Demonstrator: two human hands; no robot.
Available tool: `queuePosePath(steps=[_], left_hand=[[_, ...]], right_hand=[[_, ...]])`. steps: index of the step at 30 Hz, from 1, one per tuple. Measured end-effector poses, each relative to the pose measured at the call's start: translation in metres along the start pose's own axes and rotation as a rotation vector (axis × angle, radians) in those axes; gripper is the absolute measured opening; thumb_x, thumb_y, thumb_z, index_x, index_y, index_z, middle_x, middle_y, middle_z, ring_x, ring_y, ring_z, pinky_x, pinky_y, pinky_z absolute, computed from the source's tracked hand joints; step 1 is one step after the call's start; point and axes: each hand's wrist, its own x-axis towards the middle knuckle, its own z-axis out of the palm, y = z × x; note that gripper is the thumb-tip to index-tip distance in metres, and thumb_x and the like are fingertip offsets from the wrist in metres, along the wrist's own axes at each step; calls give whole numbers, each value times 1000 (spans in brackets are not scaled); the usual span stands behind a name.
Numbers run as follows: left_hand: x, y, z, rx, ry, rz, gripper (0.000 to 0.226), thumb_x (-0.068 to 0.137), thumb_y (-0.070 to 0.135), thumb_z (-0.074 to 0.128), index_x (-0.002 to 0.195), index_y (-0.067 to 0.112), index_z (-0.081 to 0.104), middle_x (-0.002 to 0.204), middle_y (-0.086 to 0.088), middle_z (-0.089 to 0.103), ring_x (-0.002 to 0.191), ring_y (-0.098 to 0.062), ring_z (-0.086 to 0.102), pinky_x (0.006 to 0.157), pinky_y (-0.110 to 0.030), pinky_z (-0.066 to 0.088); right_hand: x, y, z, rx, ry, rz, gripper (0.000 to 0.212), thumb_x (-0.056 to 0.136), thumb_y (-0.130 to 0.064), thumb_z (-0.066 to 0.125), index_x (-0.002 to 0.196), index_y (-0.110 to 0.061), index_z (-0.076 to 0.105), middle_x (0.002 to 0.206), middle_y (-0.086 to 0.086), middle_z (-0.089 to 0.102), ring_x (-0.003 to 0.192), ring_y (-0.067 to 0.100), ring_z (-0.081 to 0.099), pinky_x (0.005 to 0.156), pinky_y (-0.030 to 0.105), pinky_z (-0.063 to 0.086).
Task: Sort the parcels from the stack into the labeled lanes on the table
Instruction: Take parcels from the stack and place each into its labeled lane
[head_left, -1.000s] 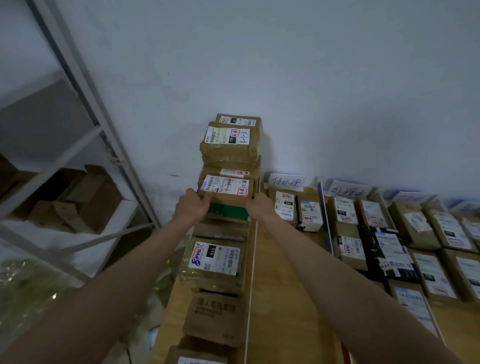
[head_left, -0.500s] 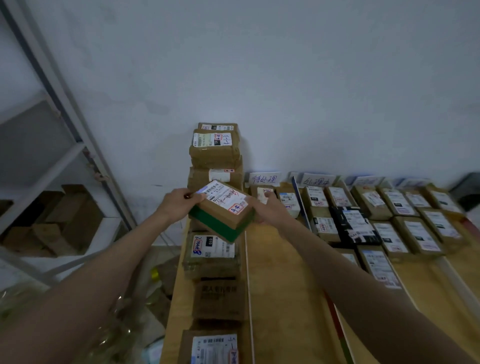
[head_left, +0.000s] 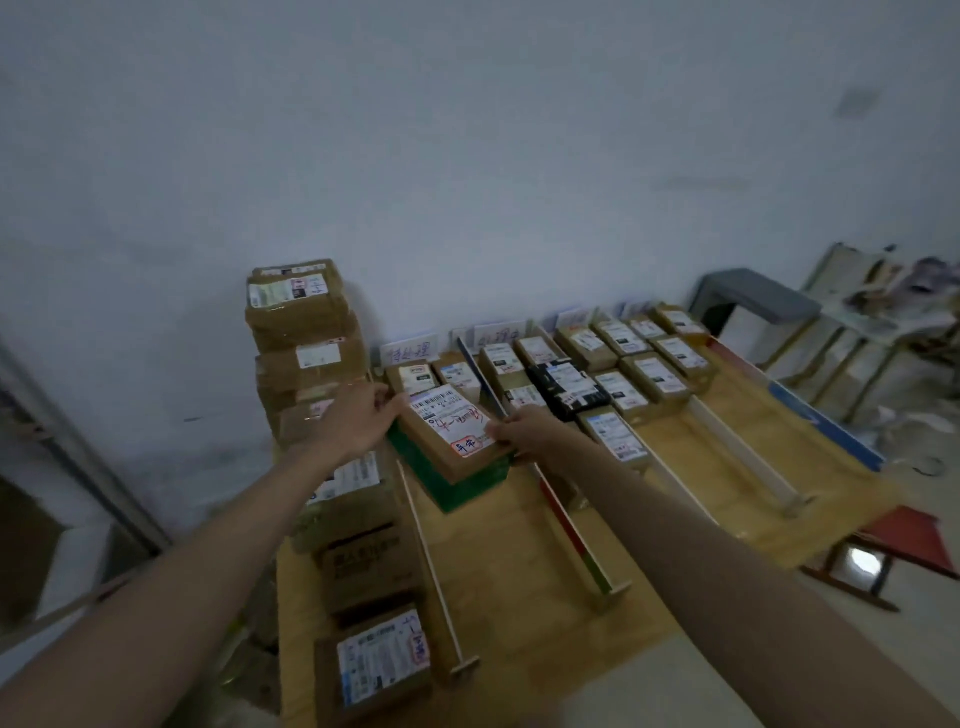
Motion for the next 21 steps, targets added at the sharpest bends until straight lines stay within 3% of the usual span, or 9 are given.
queuePosePath(steps=[2,4,10,13,17,21], left_hand=[[-2,20,20,75,-61,50,47,100,51,40,123,16,60,123,-7,62,99,-19,59,80,-35,51],[-3,39,39,186,-98,93,53,100,54,35,131,16,54,131,-8,57,113,-25,57,93,-42,50],[0,114,102,353,-89,233,57,99,54,36,138,14,46,136,-11,54,120,-28,54,93,-39,47],[3,159,143,365,-143,266,58,99,55,35,140,14,44,138,-11,52,124,-29,51,99,-41,44],[7,224,199,376,-212,310,66,99,58,31,148,15,36,149,-10,42,135,-29,41,109,-42,37],[8,287,247,402,-230,330,65,100,57,30,147,13,38,147,-10,44,134,-28,42,110,-40,36]], right_hand=[[-12,22,-21,6,89,27,30,99,-23,57,116,1,60,117,16,65,109,28,64,92,39,56],[-21,46,-46,34,189,64,30,99,-24,58,116,0,60,117,15,65,108,27,64,92,40,56],[-42,124,-127,118,441,202,36,98,-32,59,113,0,64,113,17,67,102,28,66,86,41,59],[-54,167,-170,147,480,229,35,98,-31,58,107,2,66,109,18,68,100,30,67,86,45,59],[-69,220,-228,213,494,276,33,99,-30,58,109,1,66,106,14,68,98,26,67,86,40,60],[-76,267,-283,240,503,300,29,98,-29,59,108,-2,66,109,13,69,101,25,66,89,42,59]])
